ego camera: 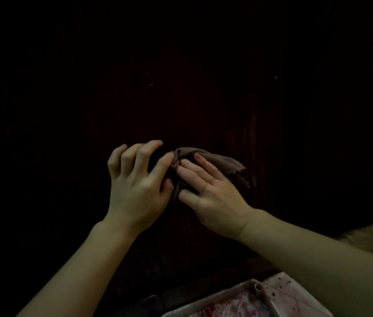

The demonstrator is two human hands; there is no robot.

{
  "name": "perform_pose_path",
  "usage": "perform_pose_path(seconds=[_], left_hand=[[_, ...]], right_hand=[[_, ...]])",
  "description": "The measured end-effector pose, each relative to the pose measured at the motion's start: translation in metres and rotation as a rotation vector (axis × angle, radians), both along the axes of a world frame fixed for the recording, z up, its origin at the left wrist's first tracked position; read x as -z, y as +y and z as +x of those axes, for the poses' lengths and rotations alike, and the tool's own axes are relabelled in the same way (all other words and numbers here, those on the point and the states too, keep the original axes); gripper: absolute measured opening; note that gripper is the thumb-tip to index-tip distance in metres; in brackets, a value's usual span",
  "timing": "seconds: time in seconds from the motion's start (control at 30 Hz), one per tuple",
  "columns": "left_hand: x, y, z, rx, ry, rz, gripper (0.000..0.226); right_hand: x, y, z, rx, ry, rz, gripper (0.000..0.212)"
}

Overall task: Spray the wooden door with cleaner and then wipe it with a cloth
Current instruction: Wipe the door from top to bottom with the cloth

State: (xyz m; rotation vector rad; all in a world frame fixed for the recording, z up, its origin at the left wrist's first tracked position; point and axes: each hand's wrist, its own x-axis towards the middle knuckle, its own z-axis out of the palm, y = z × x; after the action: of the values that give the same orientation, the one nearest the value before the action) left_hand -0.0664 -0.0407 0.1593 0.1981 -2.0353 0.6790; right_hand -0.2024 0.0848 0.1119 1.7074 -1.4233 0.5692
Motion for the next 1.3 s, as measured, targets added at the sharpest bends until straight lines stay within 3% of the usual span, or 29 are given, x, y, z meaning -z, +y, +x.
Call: perform_pose_path(seconds=[0.23, 0.37, 0.43, 0.53, 0.63, 0.73, 0.8, 0.93, 1.07, 1.2, 1.3], left_hand=[[0.001, 0.009, 0.000, 0.055, -0.189, 0.095, 0.024], [-0.005, 0.024, -0.001, 0.114, -0.112, 0.342, 0.014], [-0.011, 0.037, -0.003, 0.152, -0.066, 0.553, 0.008], [-0.013, 0.049, -0.011, 0.253, -0.039, 0.927, 0.006], [-0.010, 0.052, -0.020, 0.301, -0.003, 1.186, 0.015], [-0.004, 0.048, -0.025, 0.364, -0.094, 1.387, 0.026], [-0.003, 0.049, -0.025, 0.365, -0.153, 1.405, 0.032], [-0.001, 0.052, -0.022, 0.339, -0.236, 1.252, 0.033], [0.000, 0.055, -0.022, 0.342, -0.213, 1.182, 0.028], [0.001, 0.052, -0.020, 0.339, -0.159, 1.185, 0.027], [0.001, 0.053, -0.019, 0.320, -0.171, 1.181, 0.018]], right_hand=[[0.009, 0.027, 0.007, 0.005, -0.153, -0.039, 0.017], [0.007, 0.047, 0.001, 0.089, -0.330, 0.059, 0.022], [0.005, 0.053, -0.004, 0.075, -0.522, 0.136, 0.034], [-0.006, 0.053, -0.006, -0.052, -1.099, 0.073, 0.046], [-0.010, 0.045, 0.000, -0.038, -1.298, 0.193, 0.027], [-0.007, 0.039, 0.004, -0.015, -1.454, 0.213, 0.006], [-0.011, 0.043, 0.000, -0.027, -1.571, 0.229, 0.015], [-0.018, 0.055, -0.009, -0.081, -1.777, 0.380, 0.023], [-0.013, 0.059, -0.014, -0.050, -1.729, 0.460, 0.029], [-0.020, 0.064, -0.020, -0.060, -1.673, 0.595, 0.063], [-0.018, 0.067, -0.026, -0.132, -1.783, 0.697, 0.055]])
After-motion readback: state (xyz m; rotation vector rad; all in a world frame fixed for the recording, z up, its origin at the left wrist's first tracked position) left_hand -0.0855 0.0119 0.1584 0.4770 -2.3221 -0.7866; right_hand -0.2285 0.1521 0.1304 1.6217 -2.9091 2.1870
